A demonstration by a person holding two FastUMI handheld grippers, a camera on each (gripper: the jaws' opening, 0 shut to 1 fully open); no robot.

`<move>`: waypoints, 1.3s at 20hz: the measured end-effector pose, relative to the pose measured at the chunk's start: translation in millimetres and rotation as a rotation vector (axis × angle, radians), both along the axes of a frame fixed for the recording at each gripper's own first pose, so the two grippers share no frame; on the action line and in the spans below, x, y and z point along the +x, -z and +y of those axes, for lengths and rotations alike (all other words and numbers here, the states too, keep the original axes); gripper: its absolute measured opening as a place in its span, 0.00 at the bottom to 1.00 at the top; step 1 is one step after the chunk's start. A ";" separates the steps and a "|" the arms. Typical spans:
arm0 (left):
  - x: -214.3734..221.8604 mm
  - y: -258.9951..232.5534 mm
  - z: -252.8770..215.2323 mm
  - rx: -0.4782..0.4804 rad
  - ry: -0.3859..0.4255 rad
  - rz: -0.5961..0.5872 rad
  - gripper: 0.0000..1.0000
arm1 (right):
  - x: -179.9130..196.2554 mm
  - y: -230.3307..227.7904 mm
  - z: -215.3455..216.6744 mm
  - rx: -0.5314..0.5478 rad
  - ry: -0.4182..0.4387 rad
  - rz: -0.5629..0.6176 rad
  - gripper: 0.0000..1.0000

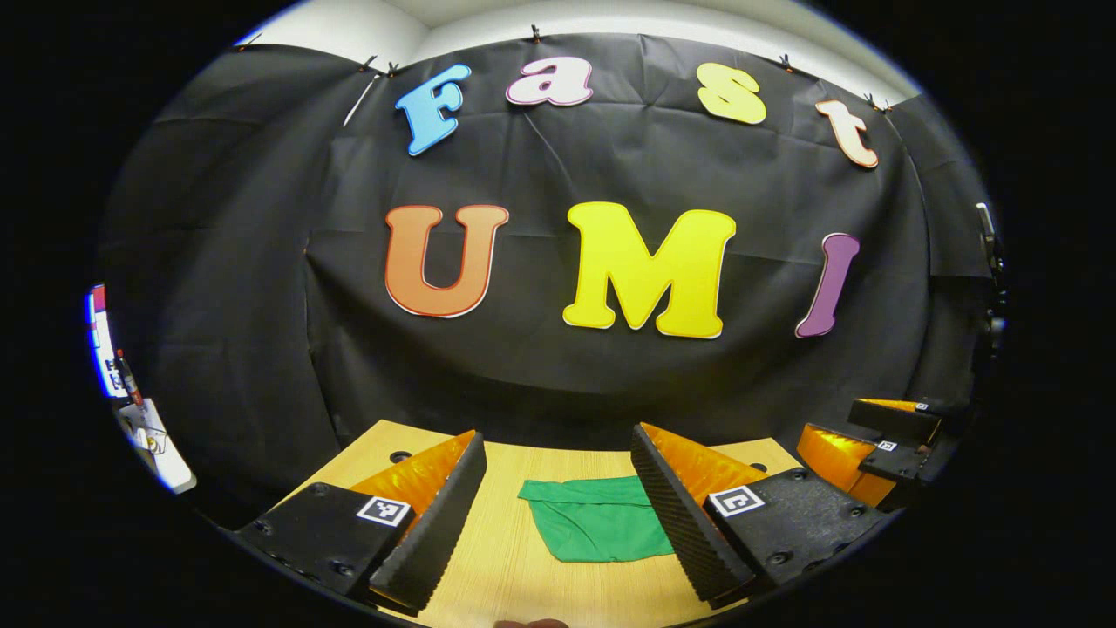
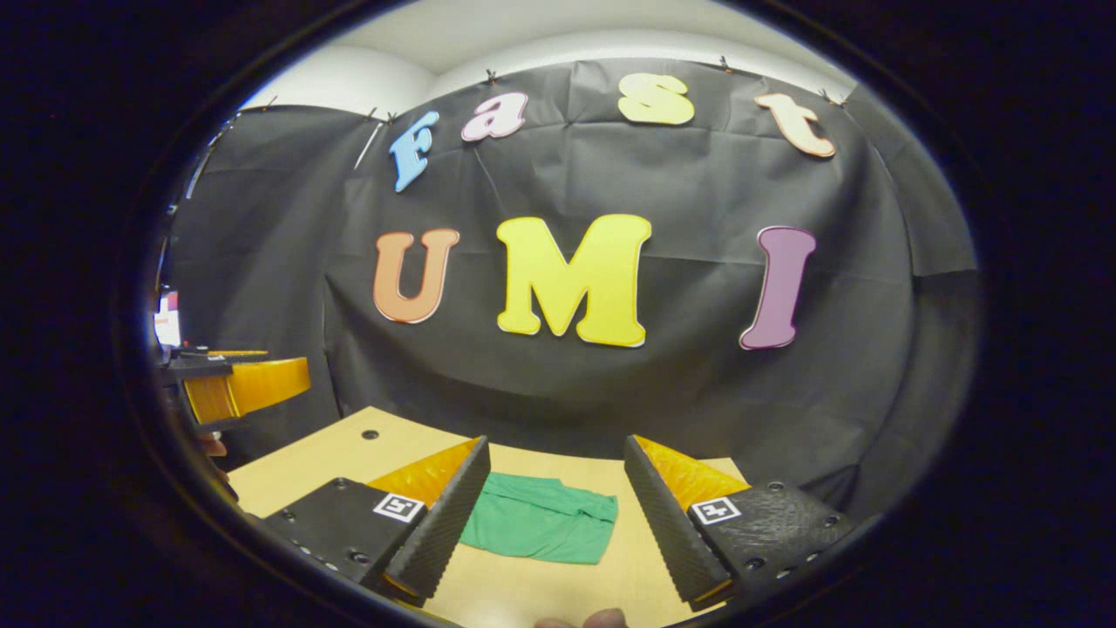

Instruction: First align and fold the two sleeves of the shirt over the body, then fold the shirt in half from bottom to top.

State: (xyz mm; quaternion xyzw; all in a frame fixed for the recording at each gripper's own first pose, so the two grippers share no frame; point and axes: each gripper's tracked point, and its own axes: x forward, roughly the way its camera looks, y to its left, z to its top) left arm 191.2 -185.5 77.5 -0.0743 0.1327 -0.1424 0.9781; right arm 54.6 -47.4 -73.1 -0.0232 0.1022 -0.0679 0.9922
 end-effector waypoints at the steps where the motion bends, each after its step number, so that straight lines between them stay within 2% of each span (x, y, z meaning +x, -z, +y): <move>1: -9.6 -6.0 4.4 0.000 0.004 -0.014 1.00 | -13.7 -2.4 7.4 0.003 0.004 -0.002 0.95; 6: -47.8 -23.4 22.5 0.026 0.018 -0.060 1.00 | -64.2 -11.4 29.5 -0.010 0.036 -0.018 0.96; 10: -66.4 -30.3 29.3 0.017 0.029 -0.056 1.00 | -84.3 -18.7 46.5 0.021 0.050 -0.014 0.95; 13: -72.4 -37.8 29.6 0.010 0.044 -0.066 1.00 | -86.1 -28.4 55.9 -0.003 0.039 -0.036 0.96; 18: -68.0 -41.3 47.1 0.028 -0.002 -0.081 1.00 | -80.4 -35.0 68.7 0.005 0.015 -0.056 0.96; 19: -68.3 -41.2 49.8 0.026 -0.010 -0.078 0.97 | -80.3 -34.2 70.6 0.008 0.010 -0.050 0.96; 20: -68.7 -40.6 51.5 0.024 -0.015 -0.073 1.00 | -79.3 -33.3 73.0 0.009 0.004 -0.045 0.95; 26: -69.0 -45.6 68.1 0.041 -0.044 -0.073 1.00 | -74.2 -40.8 83.7 0.027 -0.014 -0.051 0.96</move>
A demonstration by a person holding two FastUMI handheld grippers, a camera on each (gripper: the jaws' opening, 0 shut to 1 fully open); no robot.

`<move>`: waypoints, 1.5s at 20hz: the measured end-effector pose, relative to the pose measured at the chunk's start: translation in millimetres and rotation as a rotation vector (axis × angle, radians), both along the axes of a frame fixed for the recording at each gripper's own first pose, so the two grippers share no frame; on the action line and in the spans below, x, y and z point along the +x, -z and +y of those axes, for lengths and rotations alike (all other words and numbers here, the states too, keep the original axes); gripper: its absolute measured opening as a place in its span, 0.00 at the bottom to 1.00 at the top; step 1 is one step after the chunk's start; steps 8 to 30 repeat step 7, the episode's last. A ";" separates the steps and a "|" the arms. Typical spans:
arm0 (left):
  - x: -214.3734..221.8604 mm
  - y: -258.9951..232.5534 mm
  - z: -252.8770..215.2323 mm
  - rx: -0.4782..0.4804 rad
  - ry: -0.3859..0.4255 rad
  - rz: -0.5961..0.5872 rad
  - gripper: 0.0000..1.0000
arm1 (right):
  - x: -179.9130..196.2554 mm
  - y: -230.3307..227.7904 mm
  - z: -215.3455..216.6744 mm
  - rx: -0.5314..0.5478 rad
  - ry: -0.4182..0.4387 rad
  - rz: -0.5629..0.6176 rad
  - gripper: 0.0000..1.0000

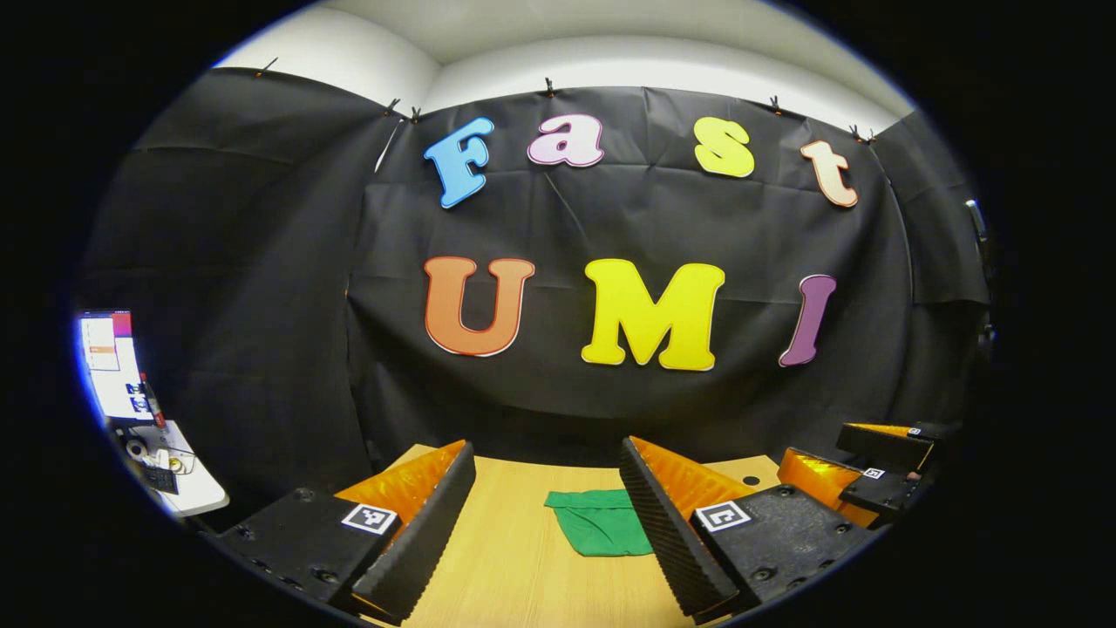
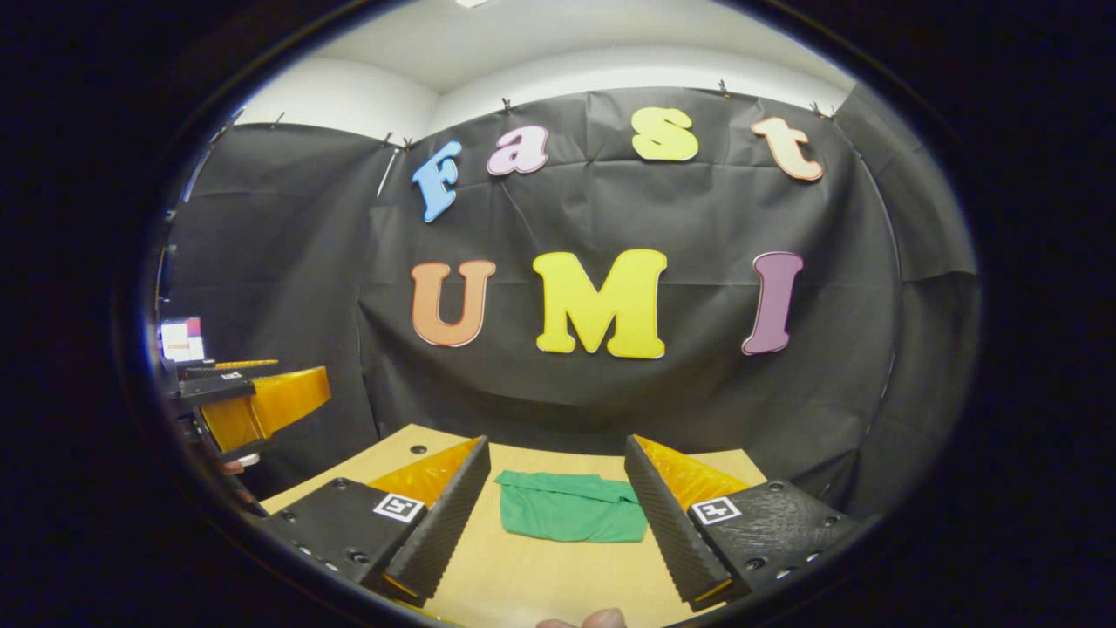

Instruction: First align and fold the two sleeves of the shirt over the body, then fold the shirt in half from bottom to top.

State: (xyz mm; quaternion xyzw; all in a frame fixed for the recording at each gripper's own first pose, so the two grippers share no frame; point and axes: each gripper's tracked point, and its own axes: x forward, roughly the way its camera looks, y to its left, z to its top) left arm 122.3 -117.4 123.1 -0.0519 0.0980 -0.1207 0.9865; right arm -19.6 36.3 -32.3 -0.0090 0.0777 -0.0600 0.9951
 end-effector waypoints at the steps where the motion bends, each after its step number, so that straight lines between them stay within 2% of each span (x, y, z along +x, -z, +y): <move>1: 0.3 -2.6 1.3 0.002 -0.005 -0.004 1.00 | 0.5 -1.5 1.6 0.001 -0.001 -0.003 0.96; 6: -1.4 -8.3 -1.5 -0.023 0.007 -0.010 1.00 | -2.0 -8.2 6.2 -0.009 -0.003 -0.008 0.96; 30: -1.7 -7.8 -2.9 -0.023 0.011 -0.010 1.00 | -3.0 -9.9 6.3 -0.010 0.000 -0.010 0.96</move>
